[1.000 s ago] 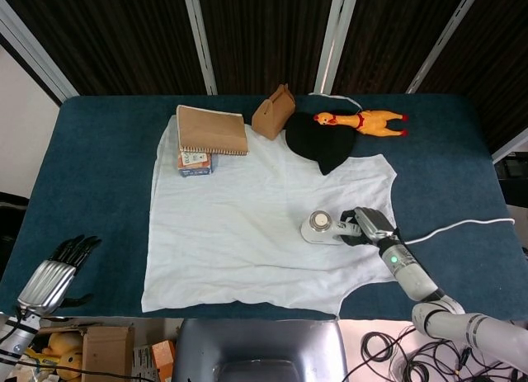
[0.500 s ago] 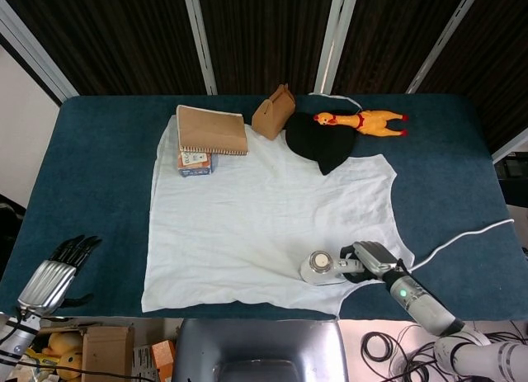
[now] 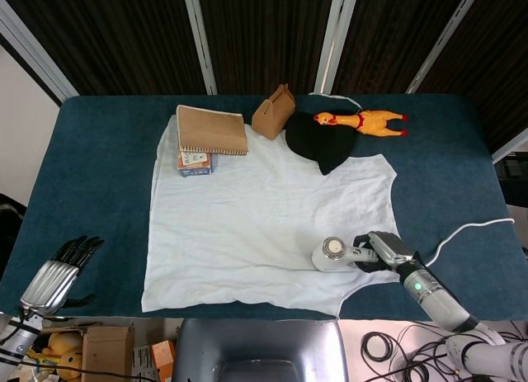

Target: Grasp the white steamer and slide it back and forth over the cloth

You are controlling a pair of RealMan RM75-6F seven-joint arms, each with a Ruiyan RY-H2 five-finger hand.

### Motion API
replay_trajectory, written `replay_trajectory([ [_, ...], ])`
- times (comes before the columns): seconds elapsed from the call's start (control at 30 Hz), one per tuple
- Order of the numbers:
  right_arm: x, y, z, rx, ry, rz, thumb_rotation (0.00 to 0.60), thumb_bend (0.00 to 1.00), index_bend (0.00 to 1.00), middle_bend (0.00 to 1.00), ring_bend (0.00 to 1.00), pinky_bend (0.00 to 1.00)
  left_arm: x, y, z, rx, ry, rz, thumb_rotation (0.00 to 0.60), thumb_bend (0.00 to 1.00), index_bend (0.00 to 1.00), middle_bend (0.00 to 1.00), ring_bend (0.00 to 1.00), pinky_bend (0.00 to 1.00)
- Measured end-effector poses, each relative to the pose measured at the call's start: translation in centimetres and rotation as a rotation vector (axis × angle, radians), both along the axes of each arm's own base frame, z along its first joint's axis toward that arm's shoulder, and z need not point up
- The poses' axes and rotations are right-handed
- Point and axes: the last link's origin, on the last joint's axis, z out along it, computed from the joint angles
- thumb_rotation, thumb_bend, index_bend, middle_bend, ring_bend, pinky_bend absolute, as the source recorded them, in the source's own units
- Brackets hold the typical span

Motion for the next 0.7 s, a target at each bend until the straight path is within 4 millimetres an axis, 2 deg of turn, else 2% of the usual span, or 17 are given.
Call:
replay_trajectory([
  [0.37,-3.2,-4.4,0.3,-0.076,0.077,-0.086,0.6,0.82,1.0,1.0,1.0,1.0,0.2,0.2,-0.6,-0.01,0.016,0.002,0.6,0.02,0.05,0.08,0.02,0.11],
  [0.53,-4.0,-6.5,0.6,-0.131,0.083,-0.128,0.6,0.83,1.0,1.0,1.0,1.0,0.3,0.2,-0.6,-0.009,0.018,0.003,0.6,0.02,0.05,0.08,0.02,0.11],
  [0.7,-5.4,-8.6,1.9,-0.185,0.124,-0.169,0.6,0.82,1.0,1.0,1.0,1.0,0.3,0.5,-0.8,-0.013,0.021,0.009,0.6,0.02,0.05,0.08,0.02,0.11],
])
